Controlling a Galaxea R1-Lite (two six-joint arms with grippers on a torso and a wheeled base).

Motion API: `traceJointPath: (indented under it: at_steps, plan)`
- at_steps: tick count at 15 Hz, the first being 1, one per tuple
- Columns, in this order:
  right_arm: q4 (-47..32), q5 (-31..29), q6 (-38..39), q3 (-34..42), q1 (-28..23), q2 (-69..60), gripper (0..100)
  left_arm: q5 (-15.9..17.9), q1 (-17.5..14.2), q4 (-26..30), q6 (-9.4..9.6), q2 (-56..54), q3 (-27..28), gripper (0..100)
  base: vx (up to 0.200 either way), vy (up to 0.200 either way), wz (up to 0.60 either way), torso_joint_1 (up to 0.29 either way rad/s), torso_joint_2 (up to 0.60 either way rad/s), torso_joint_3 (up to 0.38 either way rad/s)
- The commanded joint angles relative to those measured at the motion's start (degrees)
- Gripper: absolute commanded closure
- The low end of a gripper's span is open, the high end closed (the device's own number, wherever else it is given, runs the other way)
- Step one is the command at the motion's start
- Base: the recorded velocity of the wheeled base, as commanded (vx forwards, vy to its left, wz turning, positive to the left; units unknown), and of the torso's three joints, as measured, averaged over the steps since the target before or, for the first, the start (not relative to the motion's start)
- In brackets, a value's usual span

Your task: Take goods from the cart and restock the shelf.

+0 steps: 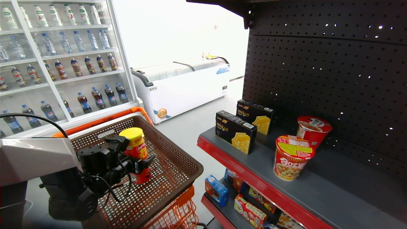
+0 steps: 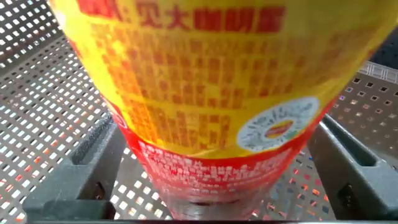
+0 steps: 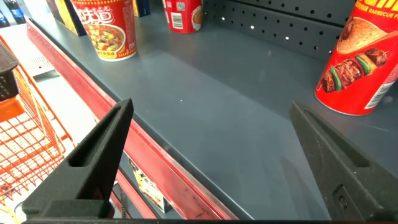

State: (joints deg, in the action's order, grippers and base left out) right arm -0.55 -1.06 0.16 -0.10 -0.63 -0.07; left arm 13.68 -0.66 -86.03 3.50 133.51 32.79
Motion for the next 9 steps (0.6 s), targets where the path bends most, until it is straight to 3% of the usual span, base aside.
traceJointPath:
  at_steps: [1, 2, 7, 9]
  plan:
    - [0.0, 0.0, 0.0, 0.0, 0.0, 0.1, 0, -0.1, 0.0, 0.2, 0.02, 0.7, 0.3, 0, 0.0, 0.0, 0.0, 0.0, 0.0, 0.0]
    - [0.0, 0.0, 0.0, 0.0, 0.0, 0.1, 0, -0.1, 0.0, 0.5, 0.02, 0.7, 0.3, 100, 0.0, 0.0, 0.0, 0.0, 0.0, 0.0]
    - [0.0, 0.0, 0.0, 0.0, 0.0, 0.1, 0, -0.4, 0.1, 0.2, 0.02, -1.7, -0.5, 100, 0.0, 0.0, 0.0, 0.0, 0.0, 0.0]
    - [-0.1, 0.0, 0.0, 0.0, 0.0, 0.1, 0, -3.1, 0.0, 2.4, -0.33, -9.9, -2.7, 100, 0.0, 0.0, 0.0, 0.0, 0.0, 0.0]
